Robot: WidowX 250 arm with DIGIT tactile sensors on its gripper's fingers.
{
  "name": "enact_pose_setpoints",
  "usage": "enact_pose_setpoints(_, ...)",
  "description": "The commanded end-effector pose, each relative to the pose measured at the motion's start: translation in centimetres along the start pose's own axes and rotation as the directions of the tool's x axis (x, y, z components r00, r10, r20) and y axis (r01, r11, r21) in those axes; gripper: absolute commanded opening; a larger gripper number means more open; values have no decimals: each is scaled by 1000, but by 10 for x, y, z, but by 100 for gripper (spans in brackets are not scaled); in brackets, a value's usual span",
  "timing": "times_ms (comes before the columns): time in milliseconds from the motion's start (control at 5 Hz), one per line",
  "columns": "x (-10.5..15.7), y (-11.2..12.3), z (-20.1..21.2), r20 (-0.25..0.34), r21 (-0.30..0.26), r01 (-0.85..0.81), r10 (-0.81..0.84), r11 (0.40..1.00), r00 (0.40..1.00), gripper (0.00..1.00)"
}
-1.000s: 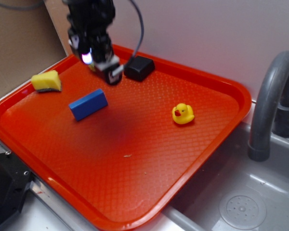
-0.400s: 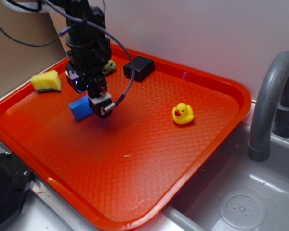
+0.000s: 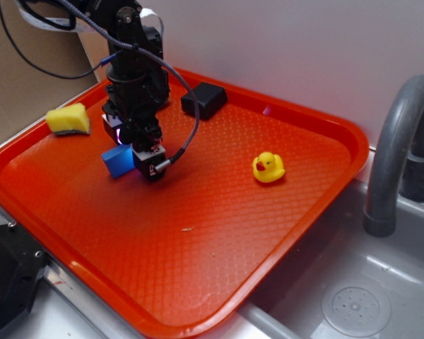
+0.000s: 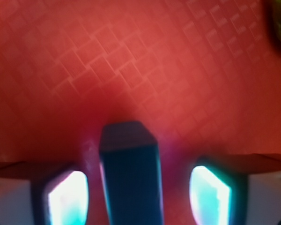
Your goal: Grab the blue block.
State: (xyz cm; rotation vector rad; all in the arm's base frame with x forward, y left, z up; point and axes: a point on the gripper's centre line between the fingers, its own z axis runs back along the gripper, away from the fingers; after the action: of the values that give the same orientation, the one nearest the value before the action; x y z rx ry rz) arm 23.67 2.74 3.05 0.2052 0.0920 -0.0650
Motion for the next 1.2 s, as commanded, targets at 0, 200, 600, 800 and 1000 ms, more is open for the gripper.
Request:
enact_pose_setpoints(0,-4,-4,25,36,-4,-5,5,1000,999,0)
enact_pose_setpoints(200,-8,-3,47,16,-21,-4,4,1000,1000,0)
enact_pose_setpoints(600,-16,4,126,49,-88,-104,109,991,993,0)
enact_pose_setpoints(800,-29,9,160,95,-132,-93,106,987,990,0)
enact_pose_setpoints(1000,-38,12,176,120,-175,-92,114,980,986,0)
